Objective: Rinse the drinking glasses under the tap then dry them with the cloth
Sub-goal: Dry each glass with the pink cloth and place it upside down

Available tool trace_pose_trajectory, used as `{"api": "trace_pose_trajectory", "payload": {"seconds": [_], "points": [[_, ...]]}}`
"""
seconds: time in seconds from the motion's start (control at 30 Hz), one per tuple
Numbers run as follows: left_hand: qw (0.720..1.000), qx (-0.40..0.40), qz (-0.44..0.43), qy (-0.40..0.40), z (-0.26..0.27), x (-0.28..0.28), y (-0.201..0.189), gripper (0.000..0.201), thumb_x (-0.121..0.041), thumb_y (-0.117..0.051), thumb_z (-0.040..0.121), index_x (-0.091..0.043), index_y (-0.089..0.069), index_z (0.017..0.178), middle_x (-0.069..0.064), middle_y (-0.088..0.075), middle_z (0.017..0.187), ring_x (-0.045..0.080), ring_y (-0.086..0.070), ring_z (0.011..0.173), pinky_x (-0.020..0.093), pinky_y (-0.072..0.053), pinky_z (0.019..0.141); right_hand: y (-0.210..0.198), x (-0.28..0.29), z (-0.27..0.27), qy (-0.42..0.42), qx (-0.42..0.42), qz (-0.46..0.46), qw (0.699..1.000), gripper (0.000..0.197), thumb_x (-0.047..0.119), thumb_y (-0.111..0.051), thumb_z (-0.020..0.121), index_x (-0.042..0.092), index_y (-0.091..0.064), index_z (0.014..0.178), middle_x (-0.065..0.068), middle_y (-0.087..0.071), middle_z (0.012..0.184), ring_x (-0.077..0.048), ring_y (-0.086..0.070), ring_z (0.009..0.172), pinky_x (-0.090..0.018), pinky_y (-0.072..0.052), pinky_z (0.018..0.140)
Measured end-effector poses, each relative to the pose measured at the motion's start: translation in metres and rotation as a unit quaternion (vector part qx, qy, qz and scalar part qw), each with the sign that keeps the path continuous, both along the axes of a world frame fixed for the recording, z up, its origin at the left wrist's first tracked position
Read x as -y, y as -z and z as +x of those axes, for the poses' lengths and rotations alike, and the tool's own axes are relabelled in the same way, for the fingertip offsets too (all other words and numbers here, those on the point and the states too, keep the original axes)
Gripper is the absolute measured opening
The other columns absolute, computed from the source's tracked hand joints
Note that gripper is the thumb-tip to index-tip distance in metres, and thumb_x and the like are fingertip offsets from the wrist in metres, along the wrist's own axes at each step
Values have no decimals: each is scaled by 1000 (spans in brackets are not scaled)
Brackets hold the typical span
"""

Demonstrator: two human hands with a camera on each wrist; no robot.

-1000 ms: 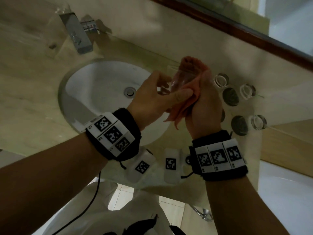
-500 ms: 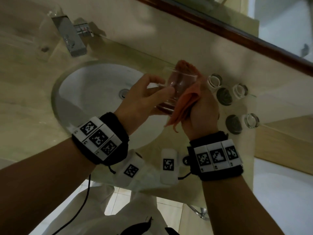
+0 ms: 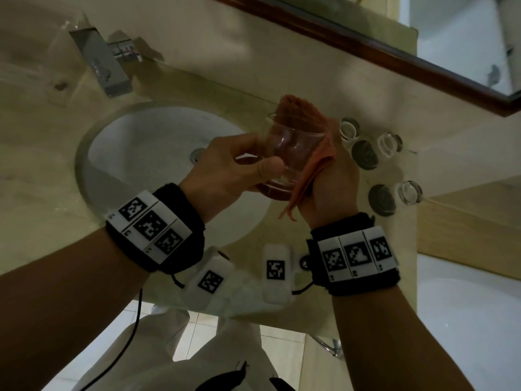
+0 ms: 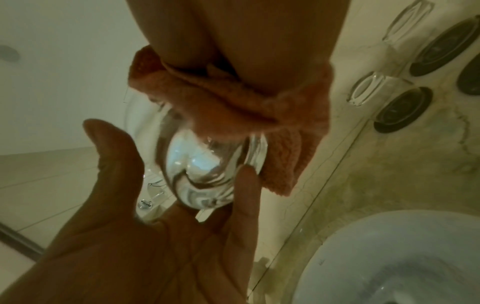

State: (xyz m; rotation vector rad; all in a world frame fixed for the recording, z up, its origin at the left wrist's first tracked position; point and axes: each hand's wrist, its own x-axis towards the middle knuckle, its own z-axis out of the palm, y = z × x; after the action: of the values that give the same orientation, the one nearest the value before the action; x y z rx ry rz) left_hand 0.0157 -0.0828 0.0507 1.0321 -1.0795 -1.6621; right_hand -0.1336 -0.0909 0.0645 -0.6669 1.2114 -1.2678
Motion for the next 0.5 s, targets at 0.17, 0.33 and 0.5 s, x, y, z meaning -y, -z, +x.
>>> {"api": "trace_pose_trajectory", "payload": {"seconds": [0.17, 0.33, 0.5], "points": [[998, 8, 37, -40, 1, 2, -3, 62, -31, -69, 80, 0, -51, 130, 12, -76, 101, 26, -74, 90, 44, -60, 84, -1, 0, -1, -20, -4, -20, 1000, 46, 32, -24, 111, 3, -60, 115, -5, -76, 91, -15, -72, 83, -29, -59, 73], [997, 11, 61, -54, -9, -5, -7, 41, -30, -62, 95, -5, -49, 124, 2, -71, 97, 16, -69, 80, 37, -61, 77, -6, -6, 12, -26, -55, -56, 997, 53, 38, -30, 105, 3, -53, 138, -20, -60, 137, -32, -62, 120, -57, -43, 111], [998, 38, 24, -50, -9, -6, -7, 50, -32, -81, 77, -8, -52, 110, 13, -67, 106, 26, -73, 88, 39, -61, 73, -5, -10, 9, -40, -42, -59, 997, 51, 38, -31, 104, 6, -56, 135, -23, -59, 138, -37, -58, 128, -62, -41, 110]]}}
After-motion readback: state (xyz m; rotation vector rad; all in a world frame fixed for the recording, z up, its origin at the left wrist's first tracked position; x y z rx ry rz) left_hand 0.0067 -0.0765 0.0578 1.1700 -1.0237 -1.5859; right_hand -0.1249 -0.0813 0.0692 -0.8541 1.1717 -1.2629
